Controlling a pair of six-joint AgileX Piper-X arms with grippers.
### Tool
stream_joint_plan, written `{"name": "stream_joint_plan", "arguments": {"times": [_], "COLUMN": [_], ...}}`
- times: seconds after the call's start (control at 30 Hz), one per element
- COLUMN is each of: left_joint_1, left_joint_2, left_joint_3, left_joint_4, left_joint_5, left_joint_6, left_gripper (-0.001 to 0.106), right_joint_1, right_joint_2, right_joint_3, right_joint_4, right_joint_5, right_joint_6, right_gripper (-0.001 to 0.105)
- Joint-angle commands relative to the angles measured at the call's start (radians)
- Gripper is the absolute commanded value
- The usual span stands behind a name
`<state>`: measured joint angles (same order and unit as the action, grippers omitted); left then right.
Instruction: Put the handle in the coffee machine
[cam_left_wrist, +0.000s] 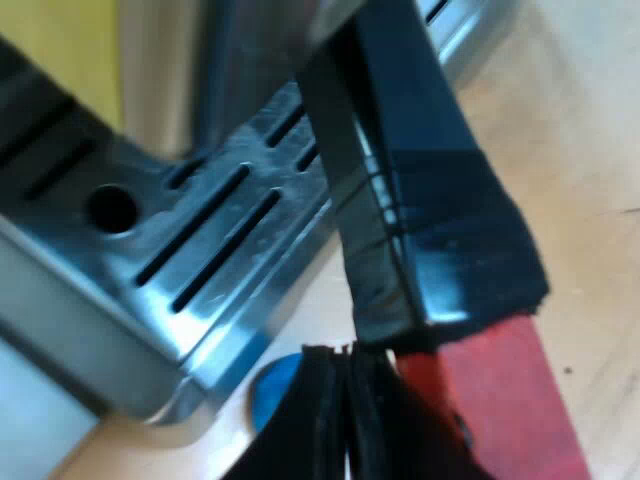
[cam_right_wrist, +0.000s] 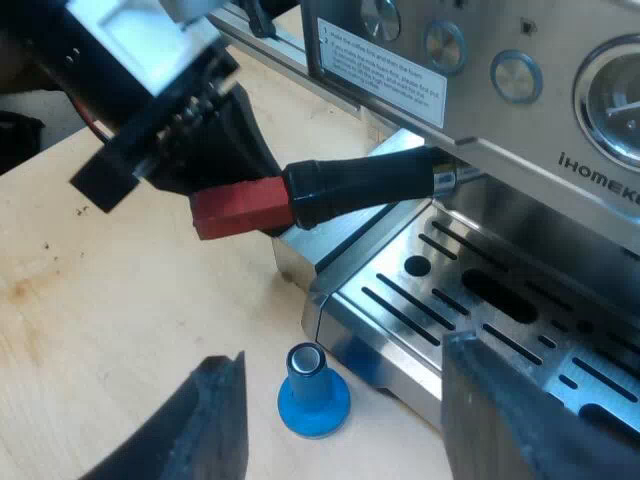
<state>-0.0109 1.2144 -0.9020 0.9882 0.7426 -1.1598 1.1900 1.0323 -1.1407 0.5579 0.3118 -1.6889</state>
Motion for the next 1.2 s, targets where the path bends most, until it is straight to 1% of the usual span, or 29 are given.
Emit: {"name": "stream_joint_plan", "arguments": {"times": [0.03,0.1,0.13,0.23,0.3,0.4,0.47,0.5,0.53,0.57,0.6,0.63,0.67,0.73,0.8,0.93,0.97,1.0,1.03,1.1,1.13,1.17,1.2], "left_joint_1": [-0.005,-0.025,-0.032,-0.09,-0.139,-0.198,-0.228,-0.235,-0.252,-0.252,-0.283,-0.289,-0.292,-0.298,-0.306,-0.334,-0.336,-0.351,-0.359,-0.38,-0.394,-0.399,-0.407], "left_joint_2": [-0.031,-0.033,-0.033,-0.033,-0.036,-0.048,-0.061,-0.064,-0.077,-0.077,-0.103,-0.111,-0.115,-0.12,-0.12,-0.12,-0.12,-0.12,-0.12,-0.12,-0.12,-0.12,-0.12], "left_joint_3": [-0.006,-0.006,-0.006,-0.006,-0.006,-0.006,-0.006,-0.006,-0.006,-0.006,-0.006,-0.006,-0.006,-0.006,-0.006,-0.006,-0.006,-0.006,-0.006,-0.006,-0.006,-0.006,-0.006], "left_joint_4": [0.001,0.003,0.005,0.017,0.019,0.016,0.014,0.014,0.01,0.01,-0.007,-0.014,-0.017,-0.022,-0.021,-0.021,-0.021,-0.021,-0.021,-0.021,-0.024,-0.024,-0.029], "left_joint_5": [-0.012,-0.004,-0.004,-0.019,-0.059,-0.102,-0.127,-0.135,-0.163,-0.163,-0.234,-0.253,-0.256,-0.253,-0.252,-0.252,-0.252,-0.243,-0.24,-0.226,-0.219,-0.216,-0.211], "left_joint_6": [-0.034,-0.07,-0.074,-0.086,-0.134,-0.173,-0.199,-0.21,-0.229,-0.229,-0.291,-0.328,-0.347,-0.414,-0.465,-0.519,-0.523,-0.557,-0.57,-0.623,-0.648,-0.656,-0.683], "left_gripper": [0.0,0.0,0.0,0.0,0.0,0.0,0.0,0.0,0.0,0.0,0.0,0.0,0.0,0.0,0.0,0.0,0.0,0.0,0.0,0.0,0.0,0.0,0.0], "right_joint_1": [0.001,0.001,0.001,0.001,0.001,0.001,0.001,0.001,0.001,0.001,0.001,0.001,0.001,0.001,0.001,0.001,0.001,0.001,0.001,0.001,0.001,0.001,0.001], "right_joint_2": [-0.009,-0.009,-0.009,-0.009,-0.009,-0.009,-0.009,-0.009,-0.009,-0.009,-0.009,-0.009,-0.009,-0.009,-0.009,-0.009,-0.009,-0.009,-0.009,-0.009,-0.009,-0.009,-0.009], "right_joint_3": [-0.012,-0.012,-0.012,-0.012,-0.012,-0.012,-0.012,-0.012,-0.012,-0.012,-0.012,-0.012,-0.012,-0.012,-0.012,-0.012,-0.012,-0.012,-0.012,-0.012,-0.012,-0.012,-0.012], "right_joint_4": [-0.017,-0.027,-0.029,-0.03,-0.03,-0.03,-0.03,-0.027,-0.02,-0.02,-0.019,-0.007,-0.001,0.001,0.001,0.001,0.001,0.001,0.001,0.001,0.001,0.001,0.001], "right_joint_5": [0.01,0.006,0.006,0.006,0.006,0.006,0.006,0.006,0.006,0.006,0.006,0.006,0.004,0.001,-0.002,-0.002,-0.002,-0.002,-0.002,-0.002,-0.002,-0.002,-0.002], "right_joint_6": [-0.02,-0.02,-0.02,-0.02,-0.02,-0.02,-0.024,-0.038,-0.051,-0.051,-0.051,-0.08,-0.095,-0.109,-0.116,-0.125,-0.125,-0.125,-0.125,-0.127,-0.139,-0.15,-0.167], "right_gripper": [0.047,0.047,0.047,0.047,0.047,0.047,0.047,0.047,0.047,0.047,0.047,0.047,0.047,0.047,0.047,0.047,0.047,0.047,0.047,0.047,0.047,0.047,0.047]}}
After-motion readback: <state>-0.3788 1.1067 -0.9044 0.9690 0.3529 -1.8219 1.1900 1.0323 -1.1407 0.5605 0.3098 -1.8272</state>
